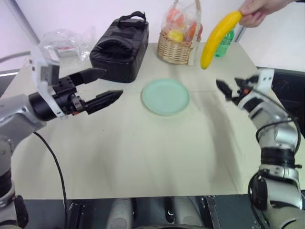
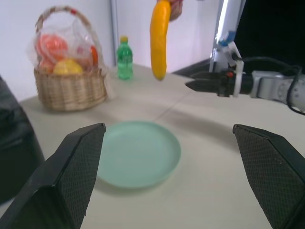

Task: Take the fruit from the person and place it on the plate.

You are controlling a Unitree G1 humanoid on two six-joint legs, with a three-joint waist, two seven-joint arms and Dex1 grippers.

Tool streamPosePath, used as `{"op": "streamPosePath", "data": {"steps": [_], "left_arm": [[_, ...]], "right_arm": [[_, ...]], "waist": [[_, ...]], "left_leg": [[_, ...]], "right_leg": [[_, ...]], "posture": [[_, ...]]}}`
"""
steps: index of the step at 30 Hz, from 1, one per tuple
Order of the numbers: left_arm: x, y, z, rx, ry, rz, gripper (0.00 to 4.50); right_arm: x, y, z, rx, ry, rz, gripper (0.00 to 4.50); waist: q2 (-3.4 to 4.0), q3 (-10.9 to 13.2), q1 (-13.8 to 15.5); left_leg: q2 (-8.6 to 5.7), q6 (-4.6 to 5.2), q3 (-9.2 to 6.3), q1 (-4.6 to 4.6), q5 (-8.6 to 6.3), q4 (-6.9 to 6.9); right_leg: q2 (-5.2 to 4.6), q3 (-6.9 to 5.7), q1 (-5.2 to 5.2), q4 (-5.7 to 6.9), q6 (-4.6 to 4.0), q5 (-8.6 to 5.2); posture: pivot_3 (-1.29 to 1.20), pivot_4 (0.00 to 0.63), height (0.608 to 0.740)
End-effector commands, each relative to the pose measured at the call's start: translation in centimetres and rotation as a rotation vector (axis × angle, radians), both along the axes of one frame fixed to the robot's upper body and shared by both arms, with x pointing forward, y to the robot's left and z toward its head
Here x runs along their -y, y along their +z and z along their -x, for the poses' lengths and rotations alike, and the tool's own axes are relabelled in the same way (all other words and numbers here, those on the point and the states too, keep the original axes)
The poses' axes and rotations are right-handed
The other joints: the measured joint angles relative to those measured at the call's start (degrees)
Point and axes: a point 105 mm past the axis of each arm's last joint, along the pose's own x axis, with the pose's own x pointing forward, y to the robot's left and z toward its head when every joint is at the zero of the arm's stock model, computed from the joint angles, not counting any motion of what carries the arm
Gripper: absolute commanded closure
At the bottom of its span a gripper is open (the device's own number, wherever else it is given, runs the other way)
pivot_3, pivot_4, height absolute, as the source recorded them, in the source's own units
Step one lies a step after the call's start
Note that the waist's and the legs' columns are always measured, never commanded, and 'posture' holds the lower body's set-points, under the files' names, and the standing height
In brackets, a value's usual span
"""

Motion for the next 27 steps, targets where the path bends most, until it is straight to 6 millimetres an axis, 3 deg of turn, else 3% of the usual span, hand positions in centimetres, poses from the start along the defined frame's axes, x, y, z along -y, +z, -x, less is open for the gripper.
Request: {"op": "streamPosePath", "data": {"steps": [1, 8, 14, 18, 22, 27], "left_arm": [[0.0, 0.7, 0.0, 0.014, 0.004, 0.047, 0.02], [0.0, 0.4, 0.0, 0.011, 0.033, 0.064, 0.02], [-0.4, 0.3, 0.1, 0.021, 0.076, 0.07, 0.02], [-0.5, 0.0, 0.2, 0.02, 0.094, 0.068, 0.02], [-0.7, 0.0, 0.3, 0.023, 0.105, 0.081, 0.02], [-0.5, 0.1, 0.1, 0.026, 0.097, 0.09, 0.02]], "right_arm": [[-0.5, 2.4, -0.4, 0.053, 0.0, -0.042, 0.0], [-0.8, 4.4, -2.0, 0.072, 0.024, -0.138, 0.0], [-2.5, 6.5, -2.3, 0.082, 0.118, -0.235, 0.0], [-4.8, 6.9, -0.8, 0.083, 0.252, -0.186, 0.0], [-5.3, 6.4, 0.9, 0.074, 0.304, -0.161, 0.0], [-5.7, 6.6, 0.8, 0.071, 0.299, -0.171, 0.0]], "waist": [[-0.01, 0.0, 0.1], [-0.02, 0.0, 0.2], [-0.02, 0.0, 0.0], [-0.01, 0.0, 0.1], [-0.02, 0.0, 0.4], [-0.02, 0.0, 0.2]], "left_leg": [[0.0, 0.0, 0.01, 0.0, 0.0, -0.01], [-0.05, 0.0, 0.07, -0.07, 0.0, 0.0], [-0.03, 0.0, 0.05, -0.08, 0.0, -0.02], [-0.03, 0.0, 0.07, -0.09, 0.0, -0.03], [-0.04, 0.0, 0.06, -0.11, 0.0, -0.04], [-0.06, 0.0, 0.08, -0.1, 0.0, -0.02]], "right_leg": [[0.0, 0.0, 0.0, 0.0, 0.0, 0.0], [-0.09, 0.01, -0.03, -0.04, 0.0, 0.0], [-0.07, 0.01, -0.06, -0.04, 0.0, 0.0], [-0.08, 0.01, -0.07, -0.04, 0.0, 0.0], [-0.11, 0.0, -0.07, -0.05, 0.0, 0.0], [-0.13, -0.01, -0.07, -0.05, 0.01, 0.01]], "posture": [[0.0, 0.15, 0.74], [0.0, 0.15, 0.74], [0.0, 0.15, 0.74], [0.0, 0.15, 0.74], [0.0, 0.15, 0.74], [0.0, 0.15, 0.74]]}}
